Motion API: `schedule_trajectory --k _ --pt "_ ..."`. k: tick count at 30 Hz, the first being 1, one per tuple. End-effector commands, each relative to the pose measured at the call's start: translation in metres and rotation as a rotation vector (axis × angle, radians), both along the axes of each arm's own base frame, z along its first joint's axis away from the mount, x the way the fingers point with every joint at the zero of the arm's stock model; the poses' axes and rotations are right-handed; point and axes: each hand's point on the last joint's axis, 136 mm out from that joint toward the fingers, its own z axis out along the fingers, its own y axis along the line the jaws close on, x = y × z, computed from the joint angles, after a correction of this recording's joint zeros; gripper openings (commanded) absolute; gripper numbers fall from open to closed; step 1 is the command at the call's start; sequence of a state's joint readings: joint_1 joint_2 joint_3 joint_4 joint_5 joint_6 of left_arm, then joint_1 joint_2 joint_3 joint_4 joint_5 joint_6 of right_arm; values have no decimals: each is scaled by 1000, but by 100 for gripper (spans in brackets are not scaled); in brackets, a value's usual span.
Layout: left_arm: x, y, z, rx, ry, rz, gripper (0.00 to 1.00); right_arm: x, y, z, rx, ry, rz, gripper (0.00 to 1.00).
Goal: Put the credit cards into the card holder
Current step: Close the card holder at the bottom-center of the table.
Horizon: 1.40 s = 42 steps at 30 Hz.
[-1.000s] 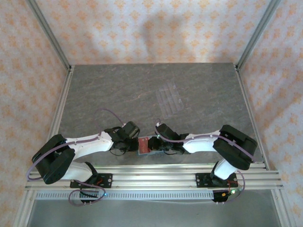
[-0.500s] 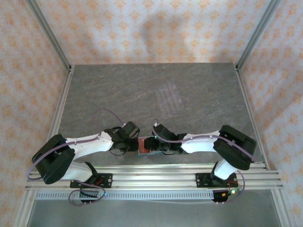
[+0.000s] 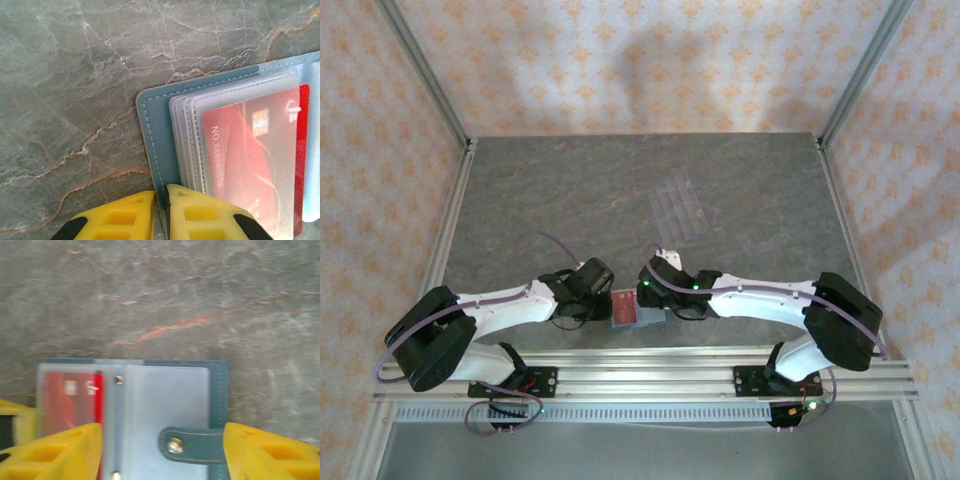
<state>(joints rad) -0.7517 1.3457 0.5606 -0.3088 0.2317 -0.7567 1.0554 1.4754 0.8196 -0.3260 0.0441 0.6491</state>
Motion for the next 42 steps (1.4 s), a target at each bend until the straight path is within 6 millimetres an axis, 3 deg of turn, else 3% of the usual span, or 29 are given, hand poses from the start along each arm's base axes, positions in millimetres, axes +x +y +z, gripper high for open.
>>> schedule_trajectory --k 1,9,17,25,32,38,42 --pt "-5 9 -15 34 17 19 14 4 -24 -4 -232 -77 -13 69" --pt "-7 13 -11 37 8 25 14 2 -16 -23 -373 -122 4 75" --pt "-8 15 -11 42 3 28 14 4 -31 -31 -454 -148 -36 71" --pt "-8 15 -12 42 4 26 14 5 -40 -23 -482 -170 -57 56" --pt "-8 13 -13 39 6 18 14 4 -39 -20 -461 -166 -54 31" --pt "-8 6 -16 34 8 4 14 1 -39 -11 -425 -161 -48 1" --pt "-5 -9 -15 7 4 -10 14 -1 -33 3 -350 -163 -35 0"
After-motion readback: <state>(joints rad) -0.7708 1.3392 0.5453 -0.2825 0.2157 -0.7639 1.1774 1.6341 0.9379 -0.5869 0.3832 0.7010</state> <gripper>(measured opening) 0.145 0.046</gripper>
